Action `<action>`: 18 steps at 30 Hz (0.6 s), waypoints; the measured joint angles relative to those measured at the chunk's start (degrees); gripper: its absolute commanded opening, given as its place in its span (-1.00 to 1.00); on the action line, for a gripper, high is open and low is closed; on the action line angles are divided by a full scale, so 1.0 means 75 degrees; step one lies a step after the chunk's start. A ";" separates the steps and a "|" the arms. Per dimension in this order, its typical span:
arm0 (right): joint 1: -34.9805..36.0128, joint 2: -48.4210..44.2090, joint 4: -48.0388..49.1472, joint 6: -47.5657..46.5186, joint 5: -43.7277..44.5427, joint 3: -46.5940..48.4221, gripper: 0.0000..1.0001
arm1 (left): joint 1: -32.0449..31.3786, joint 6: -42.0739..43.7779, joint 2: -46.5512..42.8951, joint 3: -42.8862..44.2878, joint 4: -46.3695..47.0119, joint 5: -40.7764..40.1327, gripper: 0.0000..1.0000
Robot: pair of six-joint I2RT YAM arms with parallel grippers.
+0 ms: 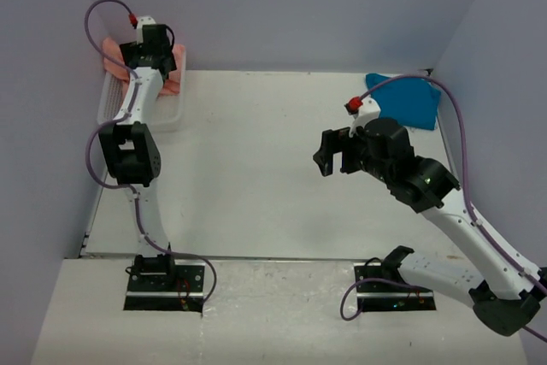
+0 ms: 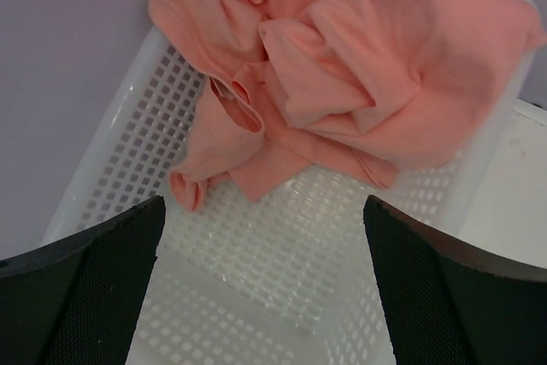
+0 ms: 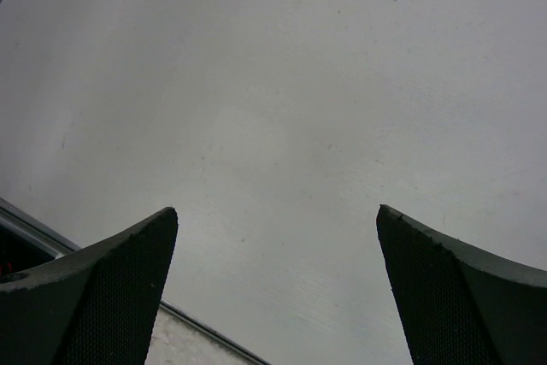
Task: Fold and stack the t-shirts
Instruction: Grab crumpled tshirt from bin with the left arm
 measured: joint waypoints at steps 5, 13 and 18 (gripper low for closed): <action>0.0000 -0.0294 -0.0373 0.0114 -0.0166 -0.0309 0.98 | 0.0458 0.0463 0.0428 0.0050 0.0758 0.0329 1.00; 0.0000 -0.0758 -0.0868 0.0303 -0.0198 -0.0650 0.98 | 0.0589 0.0988 0.0659 -0.0597 0.2530 0.1682 1.00; 0.0000 -0.1241 -0.1186 0.0463 -0.0201 -0.0874 0.98 | 0.0688 0.0982 0.1087 -0.0405 0.2926 0.2804 1.00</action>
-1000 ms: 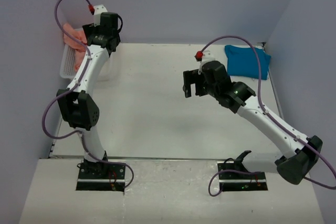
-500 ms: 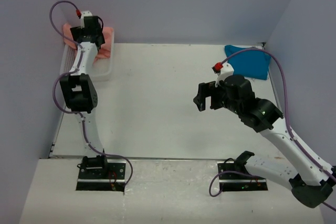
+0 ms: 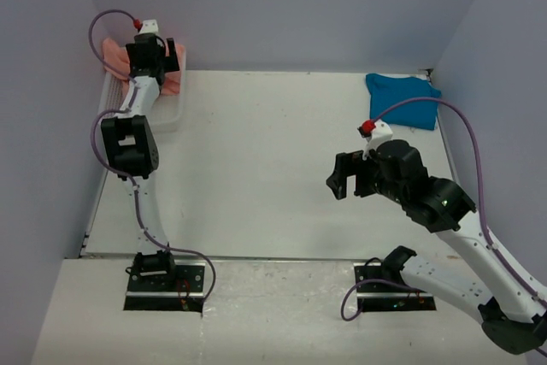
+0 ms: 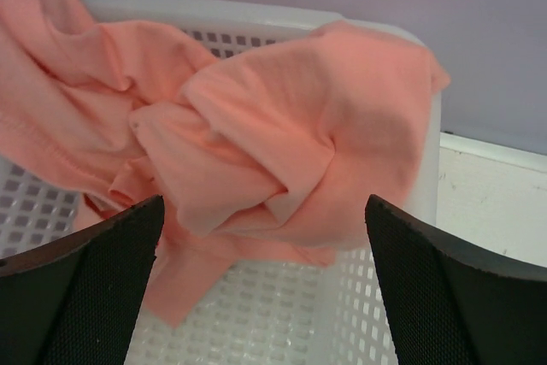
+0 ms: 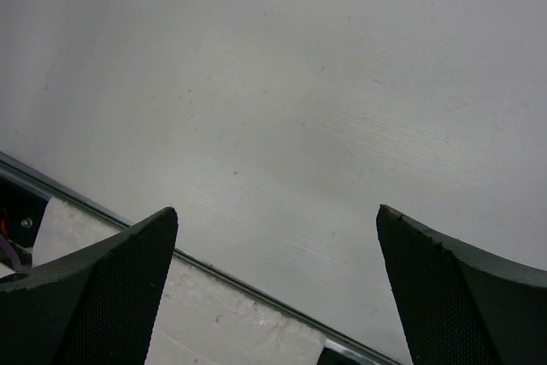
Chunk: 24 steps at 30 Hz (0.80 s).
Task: Fold and stack the t-shirts
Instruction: Grab crumpled tshirt from bin with the left arm
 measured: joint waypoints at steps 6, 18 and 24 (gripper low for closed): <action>0.0000 -0.0475 -0.0259 0.0189 -0.0122 0.0000 0.98 | 0.0108 -0.0006 0.0842 0.0662 0.0093 0.0621 1.00; 0.0000 -0.0641 -0.0440 0.0490 -0.0262 0.0006 0.98 | 0.0160 -0.0038 0.1148 0.0662 0.0213 0.0737 0.25; 0.0000 -0.0650 -0.0452 0.0574 -0.0370 0.0006 0.98 | 0.0236 -0.0026 0.1212 0.0793 0.0347 0.0787 0.32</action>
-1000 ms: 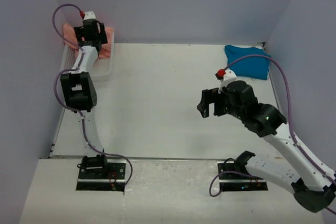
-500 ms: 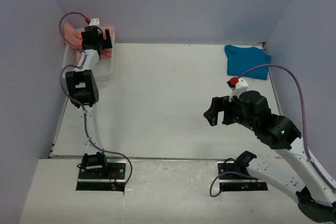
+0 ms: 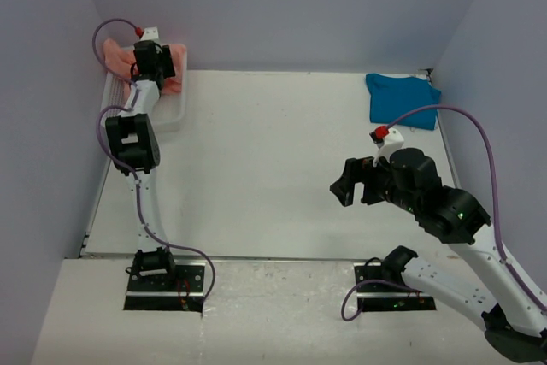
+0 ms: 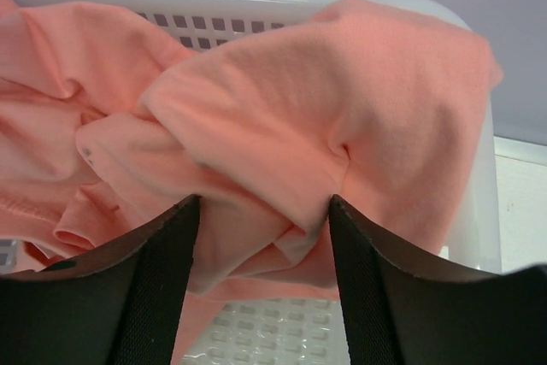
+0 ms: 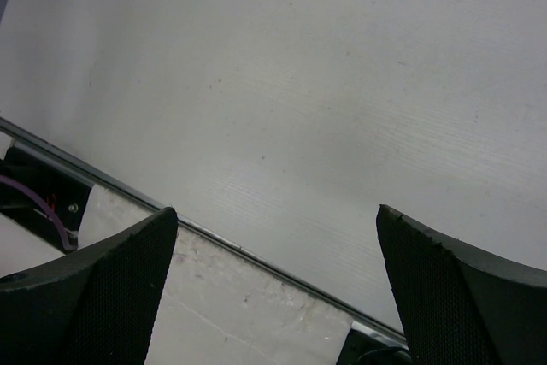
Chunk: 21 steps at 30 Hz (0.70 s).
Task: Fold and stack the t-shirts
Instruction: Grab crumpled tshirt from bin with the left arm
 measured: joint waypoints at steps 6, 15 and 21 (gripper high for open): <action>0.0000 -0.0006 -0.0067 0.0058 -0.0003 0.0003 0.98 | 0.0152 -0.0006 0.0221 0.0117 0.0146 0.0152 0.32; 0.0000 -0.0006 -0.0093 0.0111 -0.0006 0.0058 0.98 | 0.0245 -0.0070 0.0507 0.0128 0.0195 0.0344 -0.45; 0.0000 0.0061 -0.0029 0.0149 -0.0108 0.0047 0.98 | 0.0309 -0.0233 0.0513 0.0093 0.0440 0.0408 -1.00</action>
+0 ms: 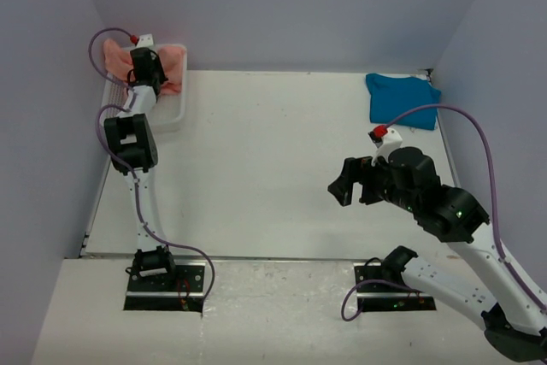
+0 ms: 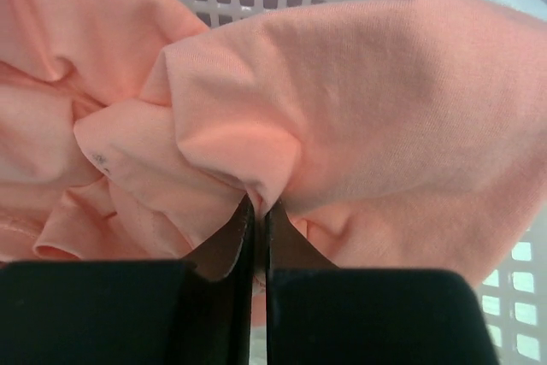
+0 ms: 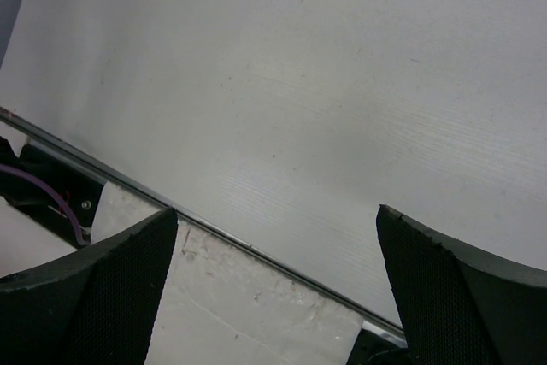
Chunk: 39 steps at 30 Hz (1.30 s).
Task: Fold and stack the t-shirts
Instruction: Grab crumpled tshirt from bin with the left arm, then move the tshirt to the center of the board
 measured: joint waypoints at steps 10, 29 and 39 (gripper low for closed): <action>0.0000 -0.0009 0.0315 0.0044 -0.0096 -0.0574 0.98 | 0.0006 -0.0318 -0.1236 -0.0653 0.0207 0.0402 -1.00; 0.0000 0.0254 0.0863 0.0659 0.0901 -0.1518 0.98 | -0.1323 -0.1215 -0.6362 0.1577 -0.0111 0.2946 -1.00; 0.0000 0.0198 0.1157 0.1099 0.1323 -0.1929 0.98 | -0.1918 -0.3270 -0.8142 0.0895 0.0201 0.4188 -1.00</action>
